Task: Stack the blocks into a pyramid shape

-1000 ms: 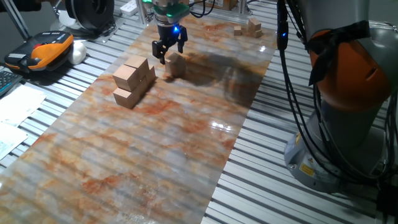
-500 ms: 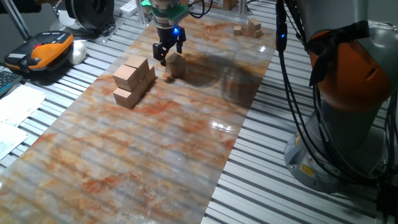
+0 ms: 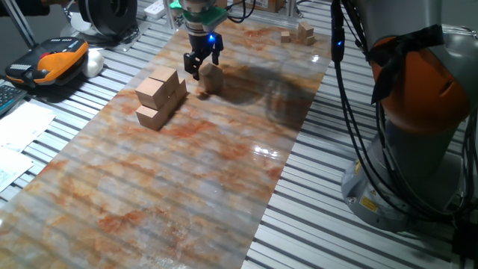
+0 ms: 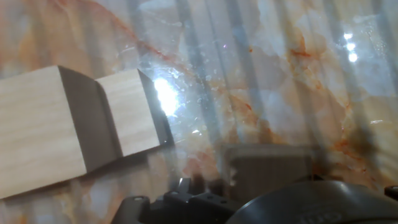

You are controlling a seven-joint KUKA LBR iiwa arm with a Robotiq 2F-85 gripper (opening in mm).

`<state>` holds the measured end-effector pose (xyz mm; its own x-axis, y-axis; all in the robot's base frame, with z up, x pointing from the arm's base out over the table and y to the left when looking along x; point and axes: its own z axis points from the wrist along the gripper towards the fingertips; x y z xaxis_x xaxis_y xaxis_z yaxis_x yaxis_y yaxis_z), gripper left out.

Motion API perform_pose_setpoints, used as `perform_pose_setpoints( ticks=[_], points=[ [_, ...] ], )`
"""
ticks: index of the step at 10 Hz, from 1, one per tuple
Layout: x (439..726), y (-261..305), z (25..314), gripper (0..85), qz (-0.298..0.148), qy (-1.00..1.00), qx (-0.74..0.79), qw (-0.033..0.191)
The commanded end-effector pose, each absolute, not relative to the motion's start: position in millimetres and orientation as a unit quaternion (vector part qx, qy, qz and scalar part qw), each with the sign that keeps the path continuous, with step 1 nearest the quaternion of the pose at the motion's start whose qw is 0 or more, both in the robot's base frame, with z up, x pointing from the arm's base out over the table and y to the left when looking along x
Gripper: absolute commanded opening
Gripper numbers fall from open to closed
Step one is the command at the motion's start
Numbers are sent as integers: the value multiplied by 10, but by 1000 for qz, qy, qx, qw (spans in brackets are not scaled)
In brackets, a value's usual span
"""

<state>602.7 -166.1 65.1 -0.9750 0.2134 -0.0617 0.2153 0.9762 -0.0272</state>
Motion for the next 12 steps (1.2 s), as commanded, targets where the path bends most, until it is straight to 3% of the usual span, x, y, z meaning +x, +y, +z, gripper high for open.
perform_pose_setpoints(
  ticks=[1, 12],
  points=[
    [6029, -1661, 630, 850, -17, 993, 109, 29],
    [5945, -1681, 621, 850, -21, 993, 113, 36]
  ],
)
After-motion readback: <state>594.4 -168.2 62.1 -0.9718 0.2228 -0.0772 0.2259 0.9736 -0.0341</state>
